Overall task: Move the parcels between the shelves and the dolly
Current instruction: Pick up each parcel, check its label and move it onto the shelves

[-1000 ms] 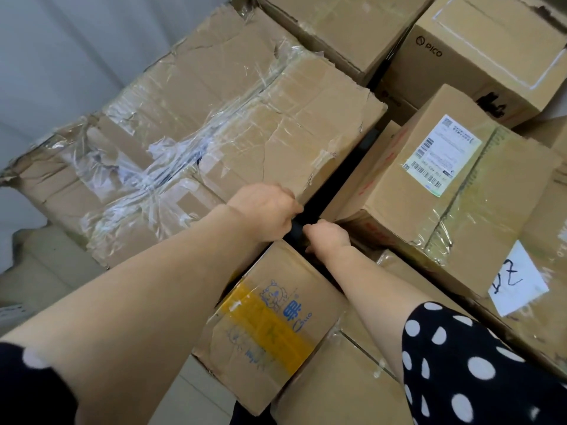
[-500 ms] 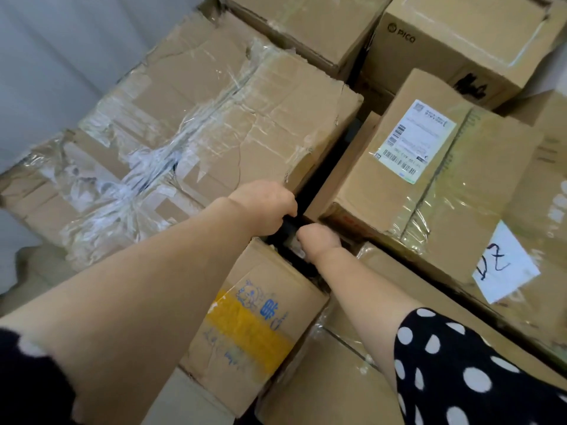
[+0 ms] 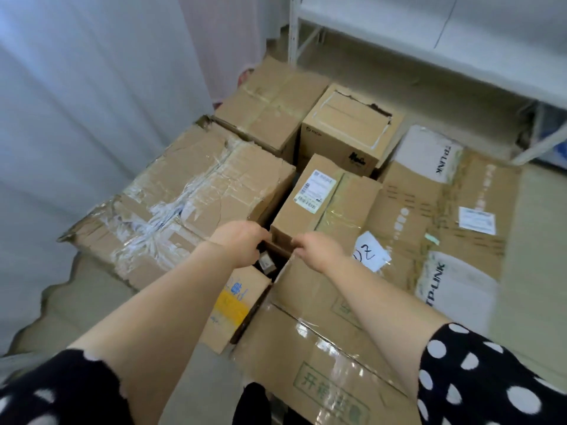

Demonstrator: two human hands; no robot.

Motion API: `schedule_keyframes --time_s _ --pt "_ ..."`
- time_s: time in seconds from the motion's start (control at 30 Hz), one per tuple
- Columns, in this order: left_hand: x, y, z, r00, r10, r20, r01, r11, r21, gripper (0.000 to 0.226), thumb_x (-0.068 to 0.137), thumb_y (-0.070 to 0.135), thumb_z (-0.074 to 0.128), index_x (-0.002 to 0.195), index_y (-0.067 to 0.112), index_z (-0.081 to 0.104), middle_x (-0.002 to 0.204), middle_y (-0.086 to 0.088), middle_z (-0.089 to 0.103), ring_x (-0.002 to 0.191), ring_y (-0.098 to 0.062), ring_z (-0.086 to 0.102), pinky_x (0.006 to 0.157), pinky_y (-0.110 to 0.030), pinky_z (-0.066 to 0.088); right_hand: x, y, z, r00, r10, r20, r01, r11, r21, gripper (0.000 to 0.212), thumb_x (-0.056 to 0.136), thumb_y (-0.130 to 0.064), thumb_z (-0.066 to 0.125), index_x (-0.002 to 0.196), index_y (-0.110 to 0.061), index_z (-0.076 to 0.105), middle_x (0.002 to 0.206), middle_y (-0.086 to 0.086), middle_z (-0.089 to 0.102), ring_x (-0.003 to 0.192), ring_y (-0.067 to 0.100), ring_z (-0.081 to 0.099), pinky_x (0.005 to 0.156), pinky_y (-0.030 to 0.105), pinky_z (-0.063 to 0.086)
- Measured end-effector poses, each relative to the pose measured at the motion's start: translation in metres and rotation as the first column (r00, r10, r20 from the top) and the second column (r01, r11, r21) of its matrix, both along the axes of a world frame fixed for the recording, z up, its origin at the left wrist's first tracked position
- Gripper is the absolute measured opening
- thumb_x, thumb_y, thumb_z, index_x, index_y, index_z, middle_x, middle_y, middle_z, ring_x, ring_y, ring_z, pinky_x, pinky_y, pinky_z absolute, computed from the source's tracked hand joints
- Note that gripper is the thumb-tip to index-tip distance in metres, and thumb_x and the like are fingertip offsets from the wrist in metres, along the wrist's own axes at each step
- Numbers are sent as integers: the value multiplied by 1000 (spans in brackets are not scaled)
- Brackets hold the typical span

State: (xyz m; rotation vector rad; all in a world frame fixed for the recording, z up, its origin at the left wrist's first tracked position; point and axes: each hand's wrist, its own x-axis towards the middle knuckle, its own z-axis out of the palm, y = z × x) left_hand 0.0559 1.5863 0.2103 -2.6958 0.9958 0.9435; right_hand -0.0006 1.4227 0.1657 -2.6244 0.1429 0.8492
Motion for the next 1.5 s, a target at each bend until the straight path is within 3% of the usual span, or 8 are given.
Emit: schedule_keyframes --time_s 0.1,0.23,0.4,0.53,0.83,1.2,1.4,1.5 --pt "-25 -25 43 999 -29 29 30 999 -42 51 90 19 52 140 29 45 128 -1 55 120 -23 52 95 -37 49 -29 -35 58 990 -129 63 130 991 -14 41 95 -38 52 131 -18 53 133 6 54 121 26 51 93 34 45" --pt "-62 -69 89 989 -129 76 135 987 -83 58 92 29 53 146 30 34 143 -2 45 130 -22 43 102 -36 42 -84 -78 121 965 -215 148 232 967 -110 76 84 -58 60 143 -16 37 147 7 40 134 26 36 106 38 36" --pt "-123 -132 131 959 -255 126 275 946 -170 63 91 38 53 149 30 28 144 -2 42 129 -24 42 100 -37 42 -178 -127 173 936 -276 218 324 917 -231 120 67 -65 71 153 -14 6 161 4 8 148 21 3 119 42 0" --pt "-175 -182 157 926 -344 155 371 907 -200 67 93 46 49 151 29 21 147 -4 37 131 -26 40 102 -40 42 -248 -161 203 908 -366 202 408 881 -238 136 59 -68 75 152 -16 -8 161 7 -4 148 24 -6 120 42 0" --pt "-318 -337 211 791 -552 263 602 778 -180 69 93 49 47 152 28 17 152 -7 33 136 -28 37 107 -37 35 -409 -279 244 773 -538 336 617 760 -203 137 58 -63 79 152 -12 -7 161 7 0 147 25 -1 118 40 5" --pt "-526 -601 235 695 -660 285 718 655 -235 72 92 43 53 152 31 17 152 -2 31 136 -24 37 109 -36 35 -625 -518 272 625 -657 423 773 598 -212 135 56 -65 79 152 -13 0 159 9 8 147 26 7 118 39 12" --pt "-572 -713 259 642 -677 358 762 615 -203 70 92 43 54 152 29 19 152 -2 31 135 -23 38 108 -36 37 -690 -617 287 500 -776 384 849 526 -42 123 65 -59 77 153 -15 3 160 11 -4 147 24 10 117 37 22" --pt "-585 -779 269 626 -678 385 774 598 -206 71 92 43 53 152 28 19 154 -3 30 136 -23 36 109 -37 36 -709 -677 290 450 -800 397 876 481 -23 117 68 -64 72 152 -15 9 160 10 3 145 25 18 115 39 28"
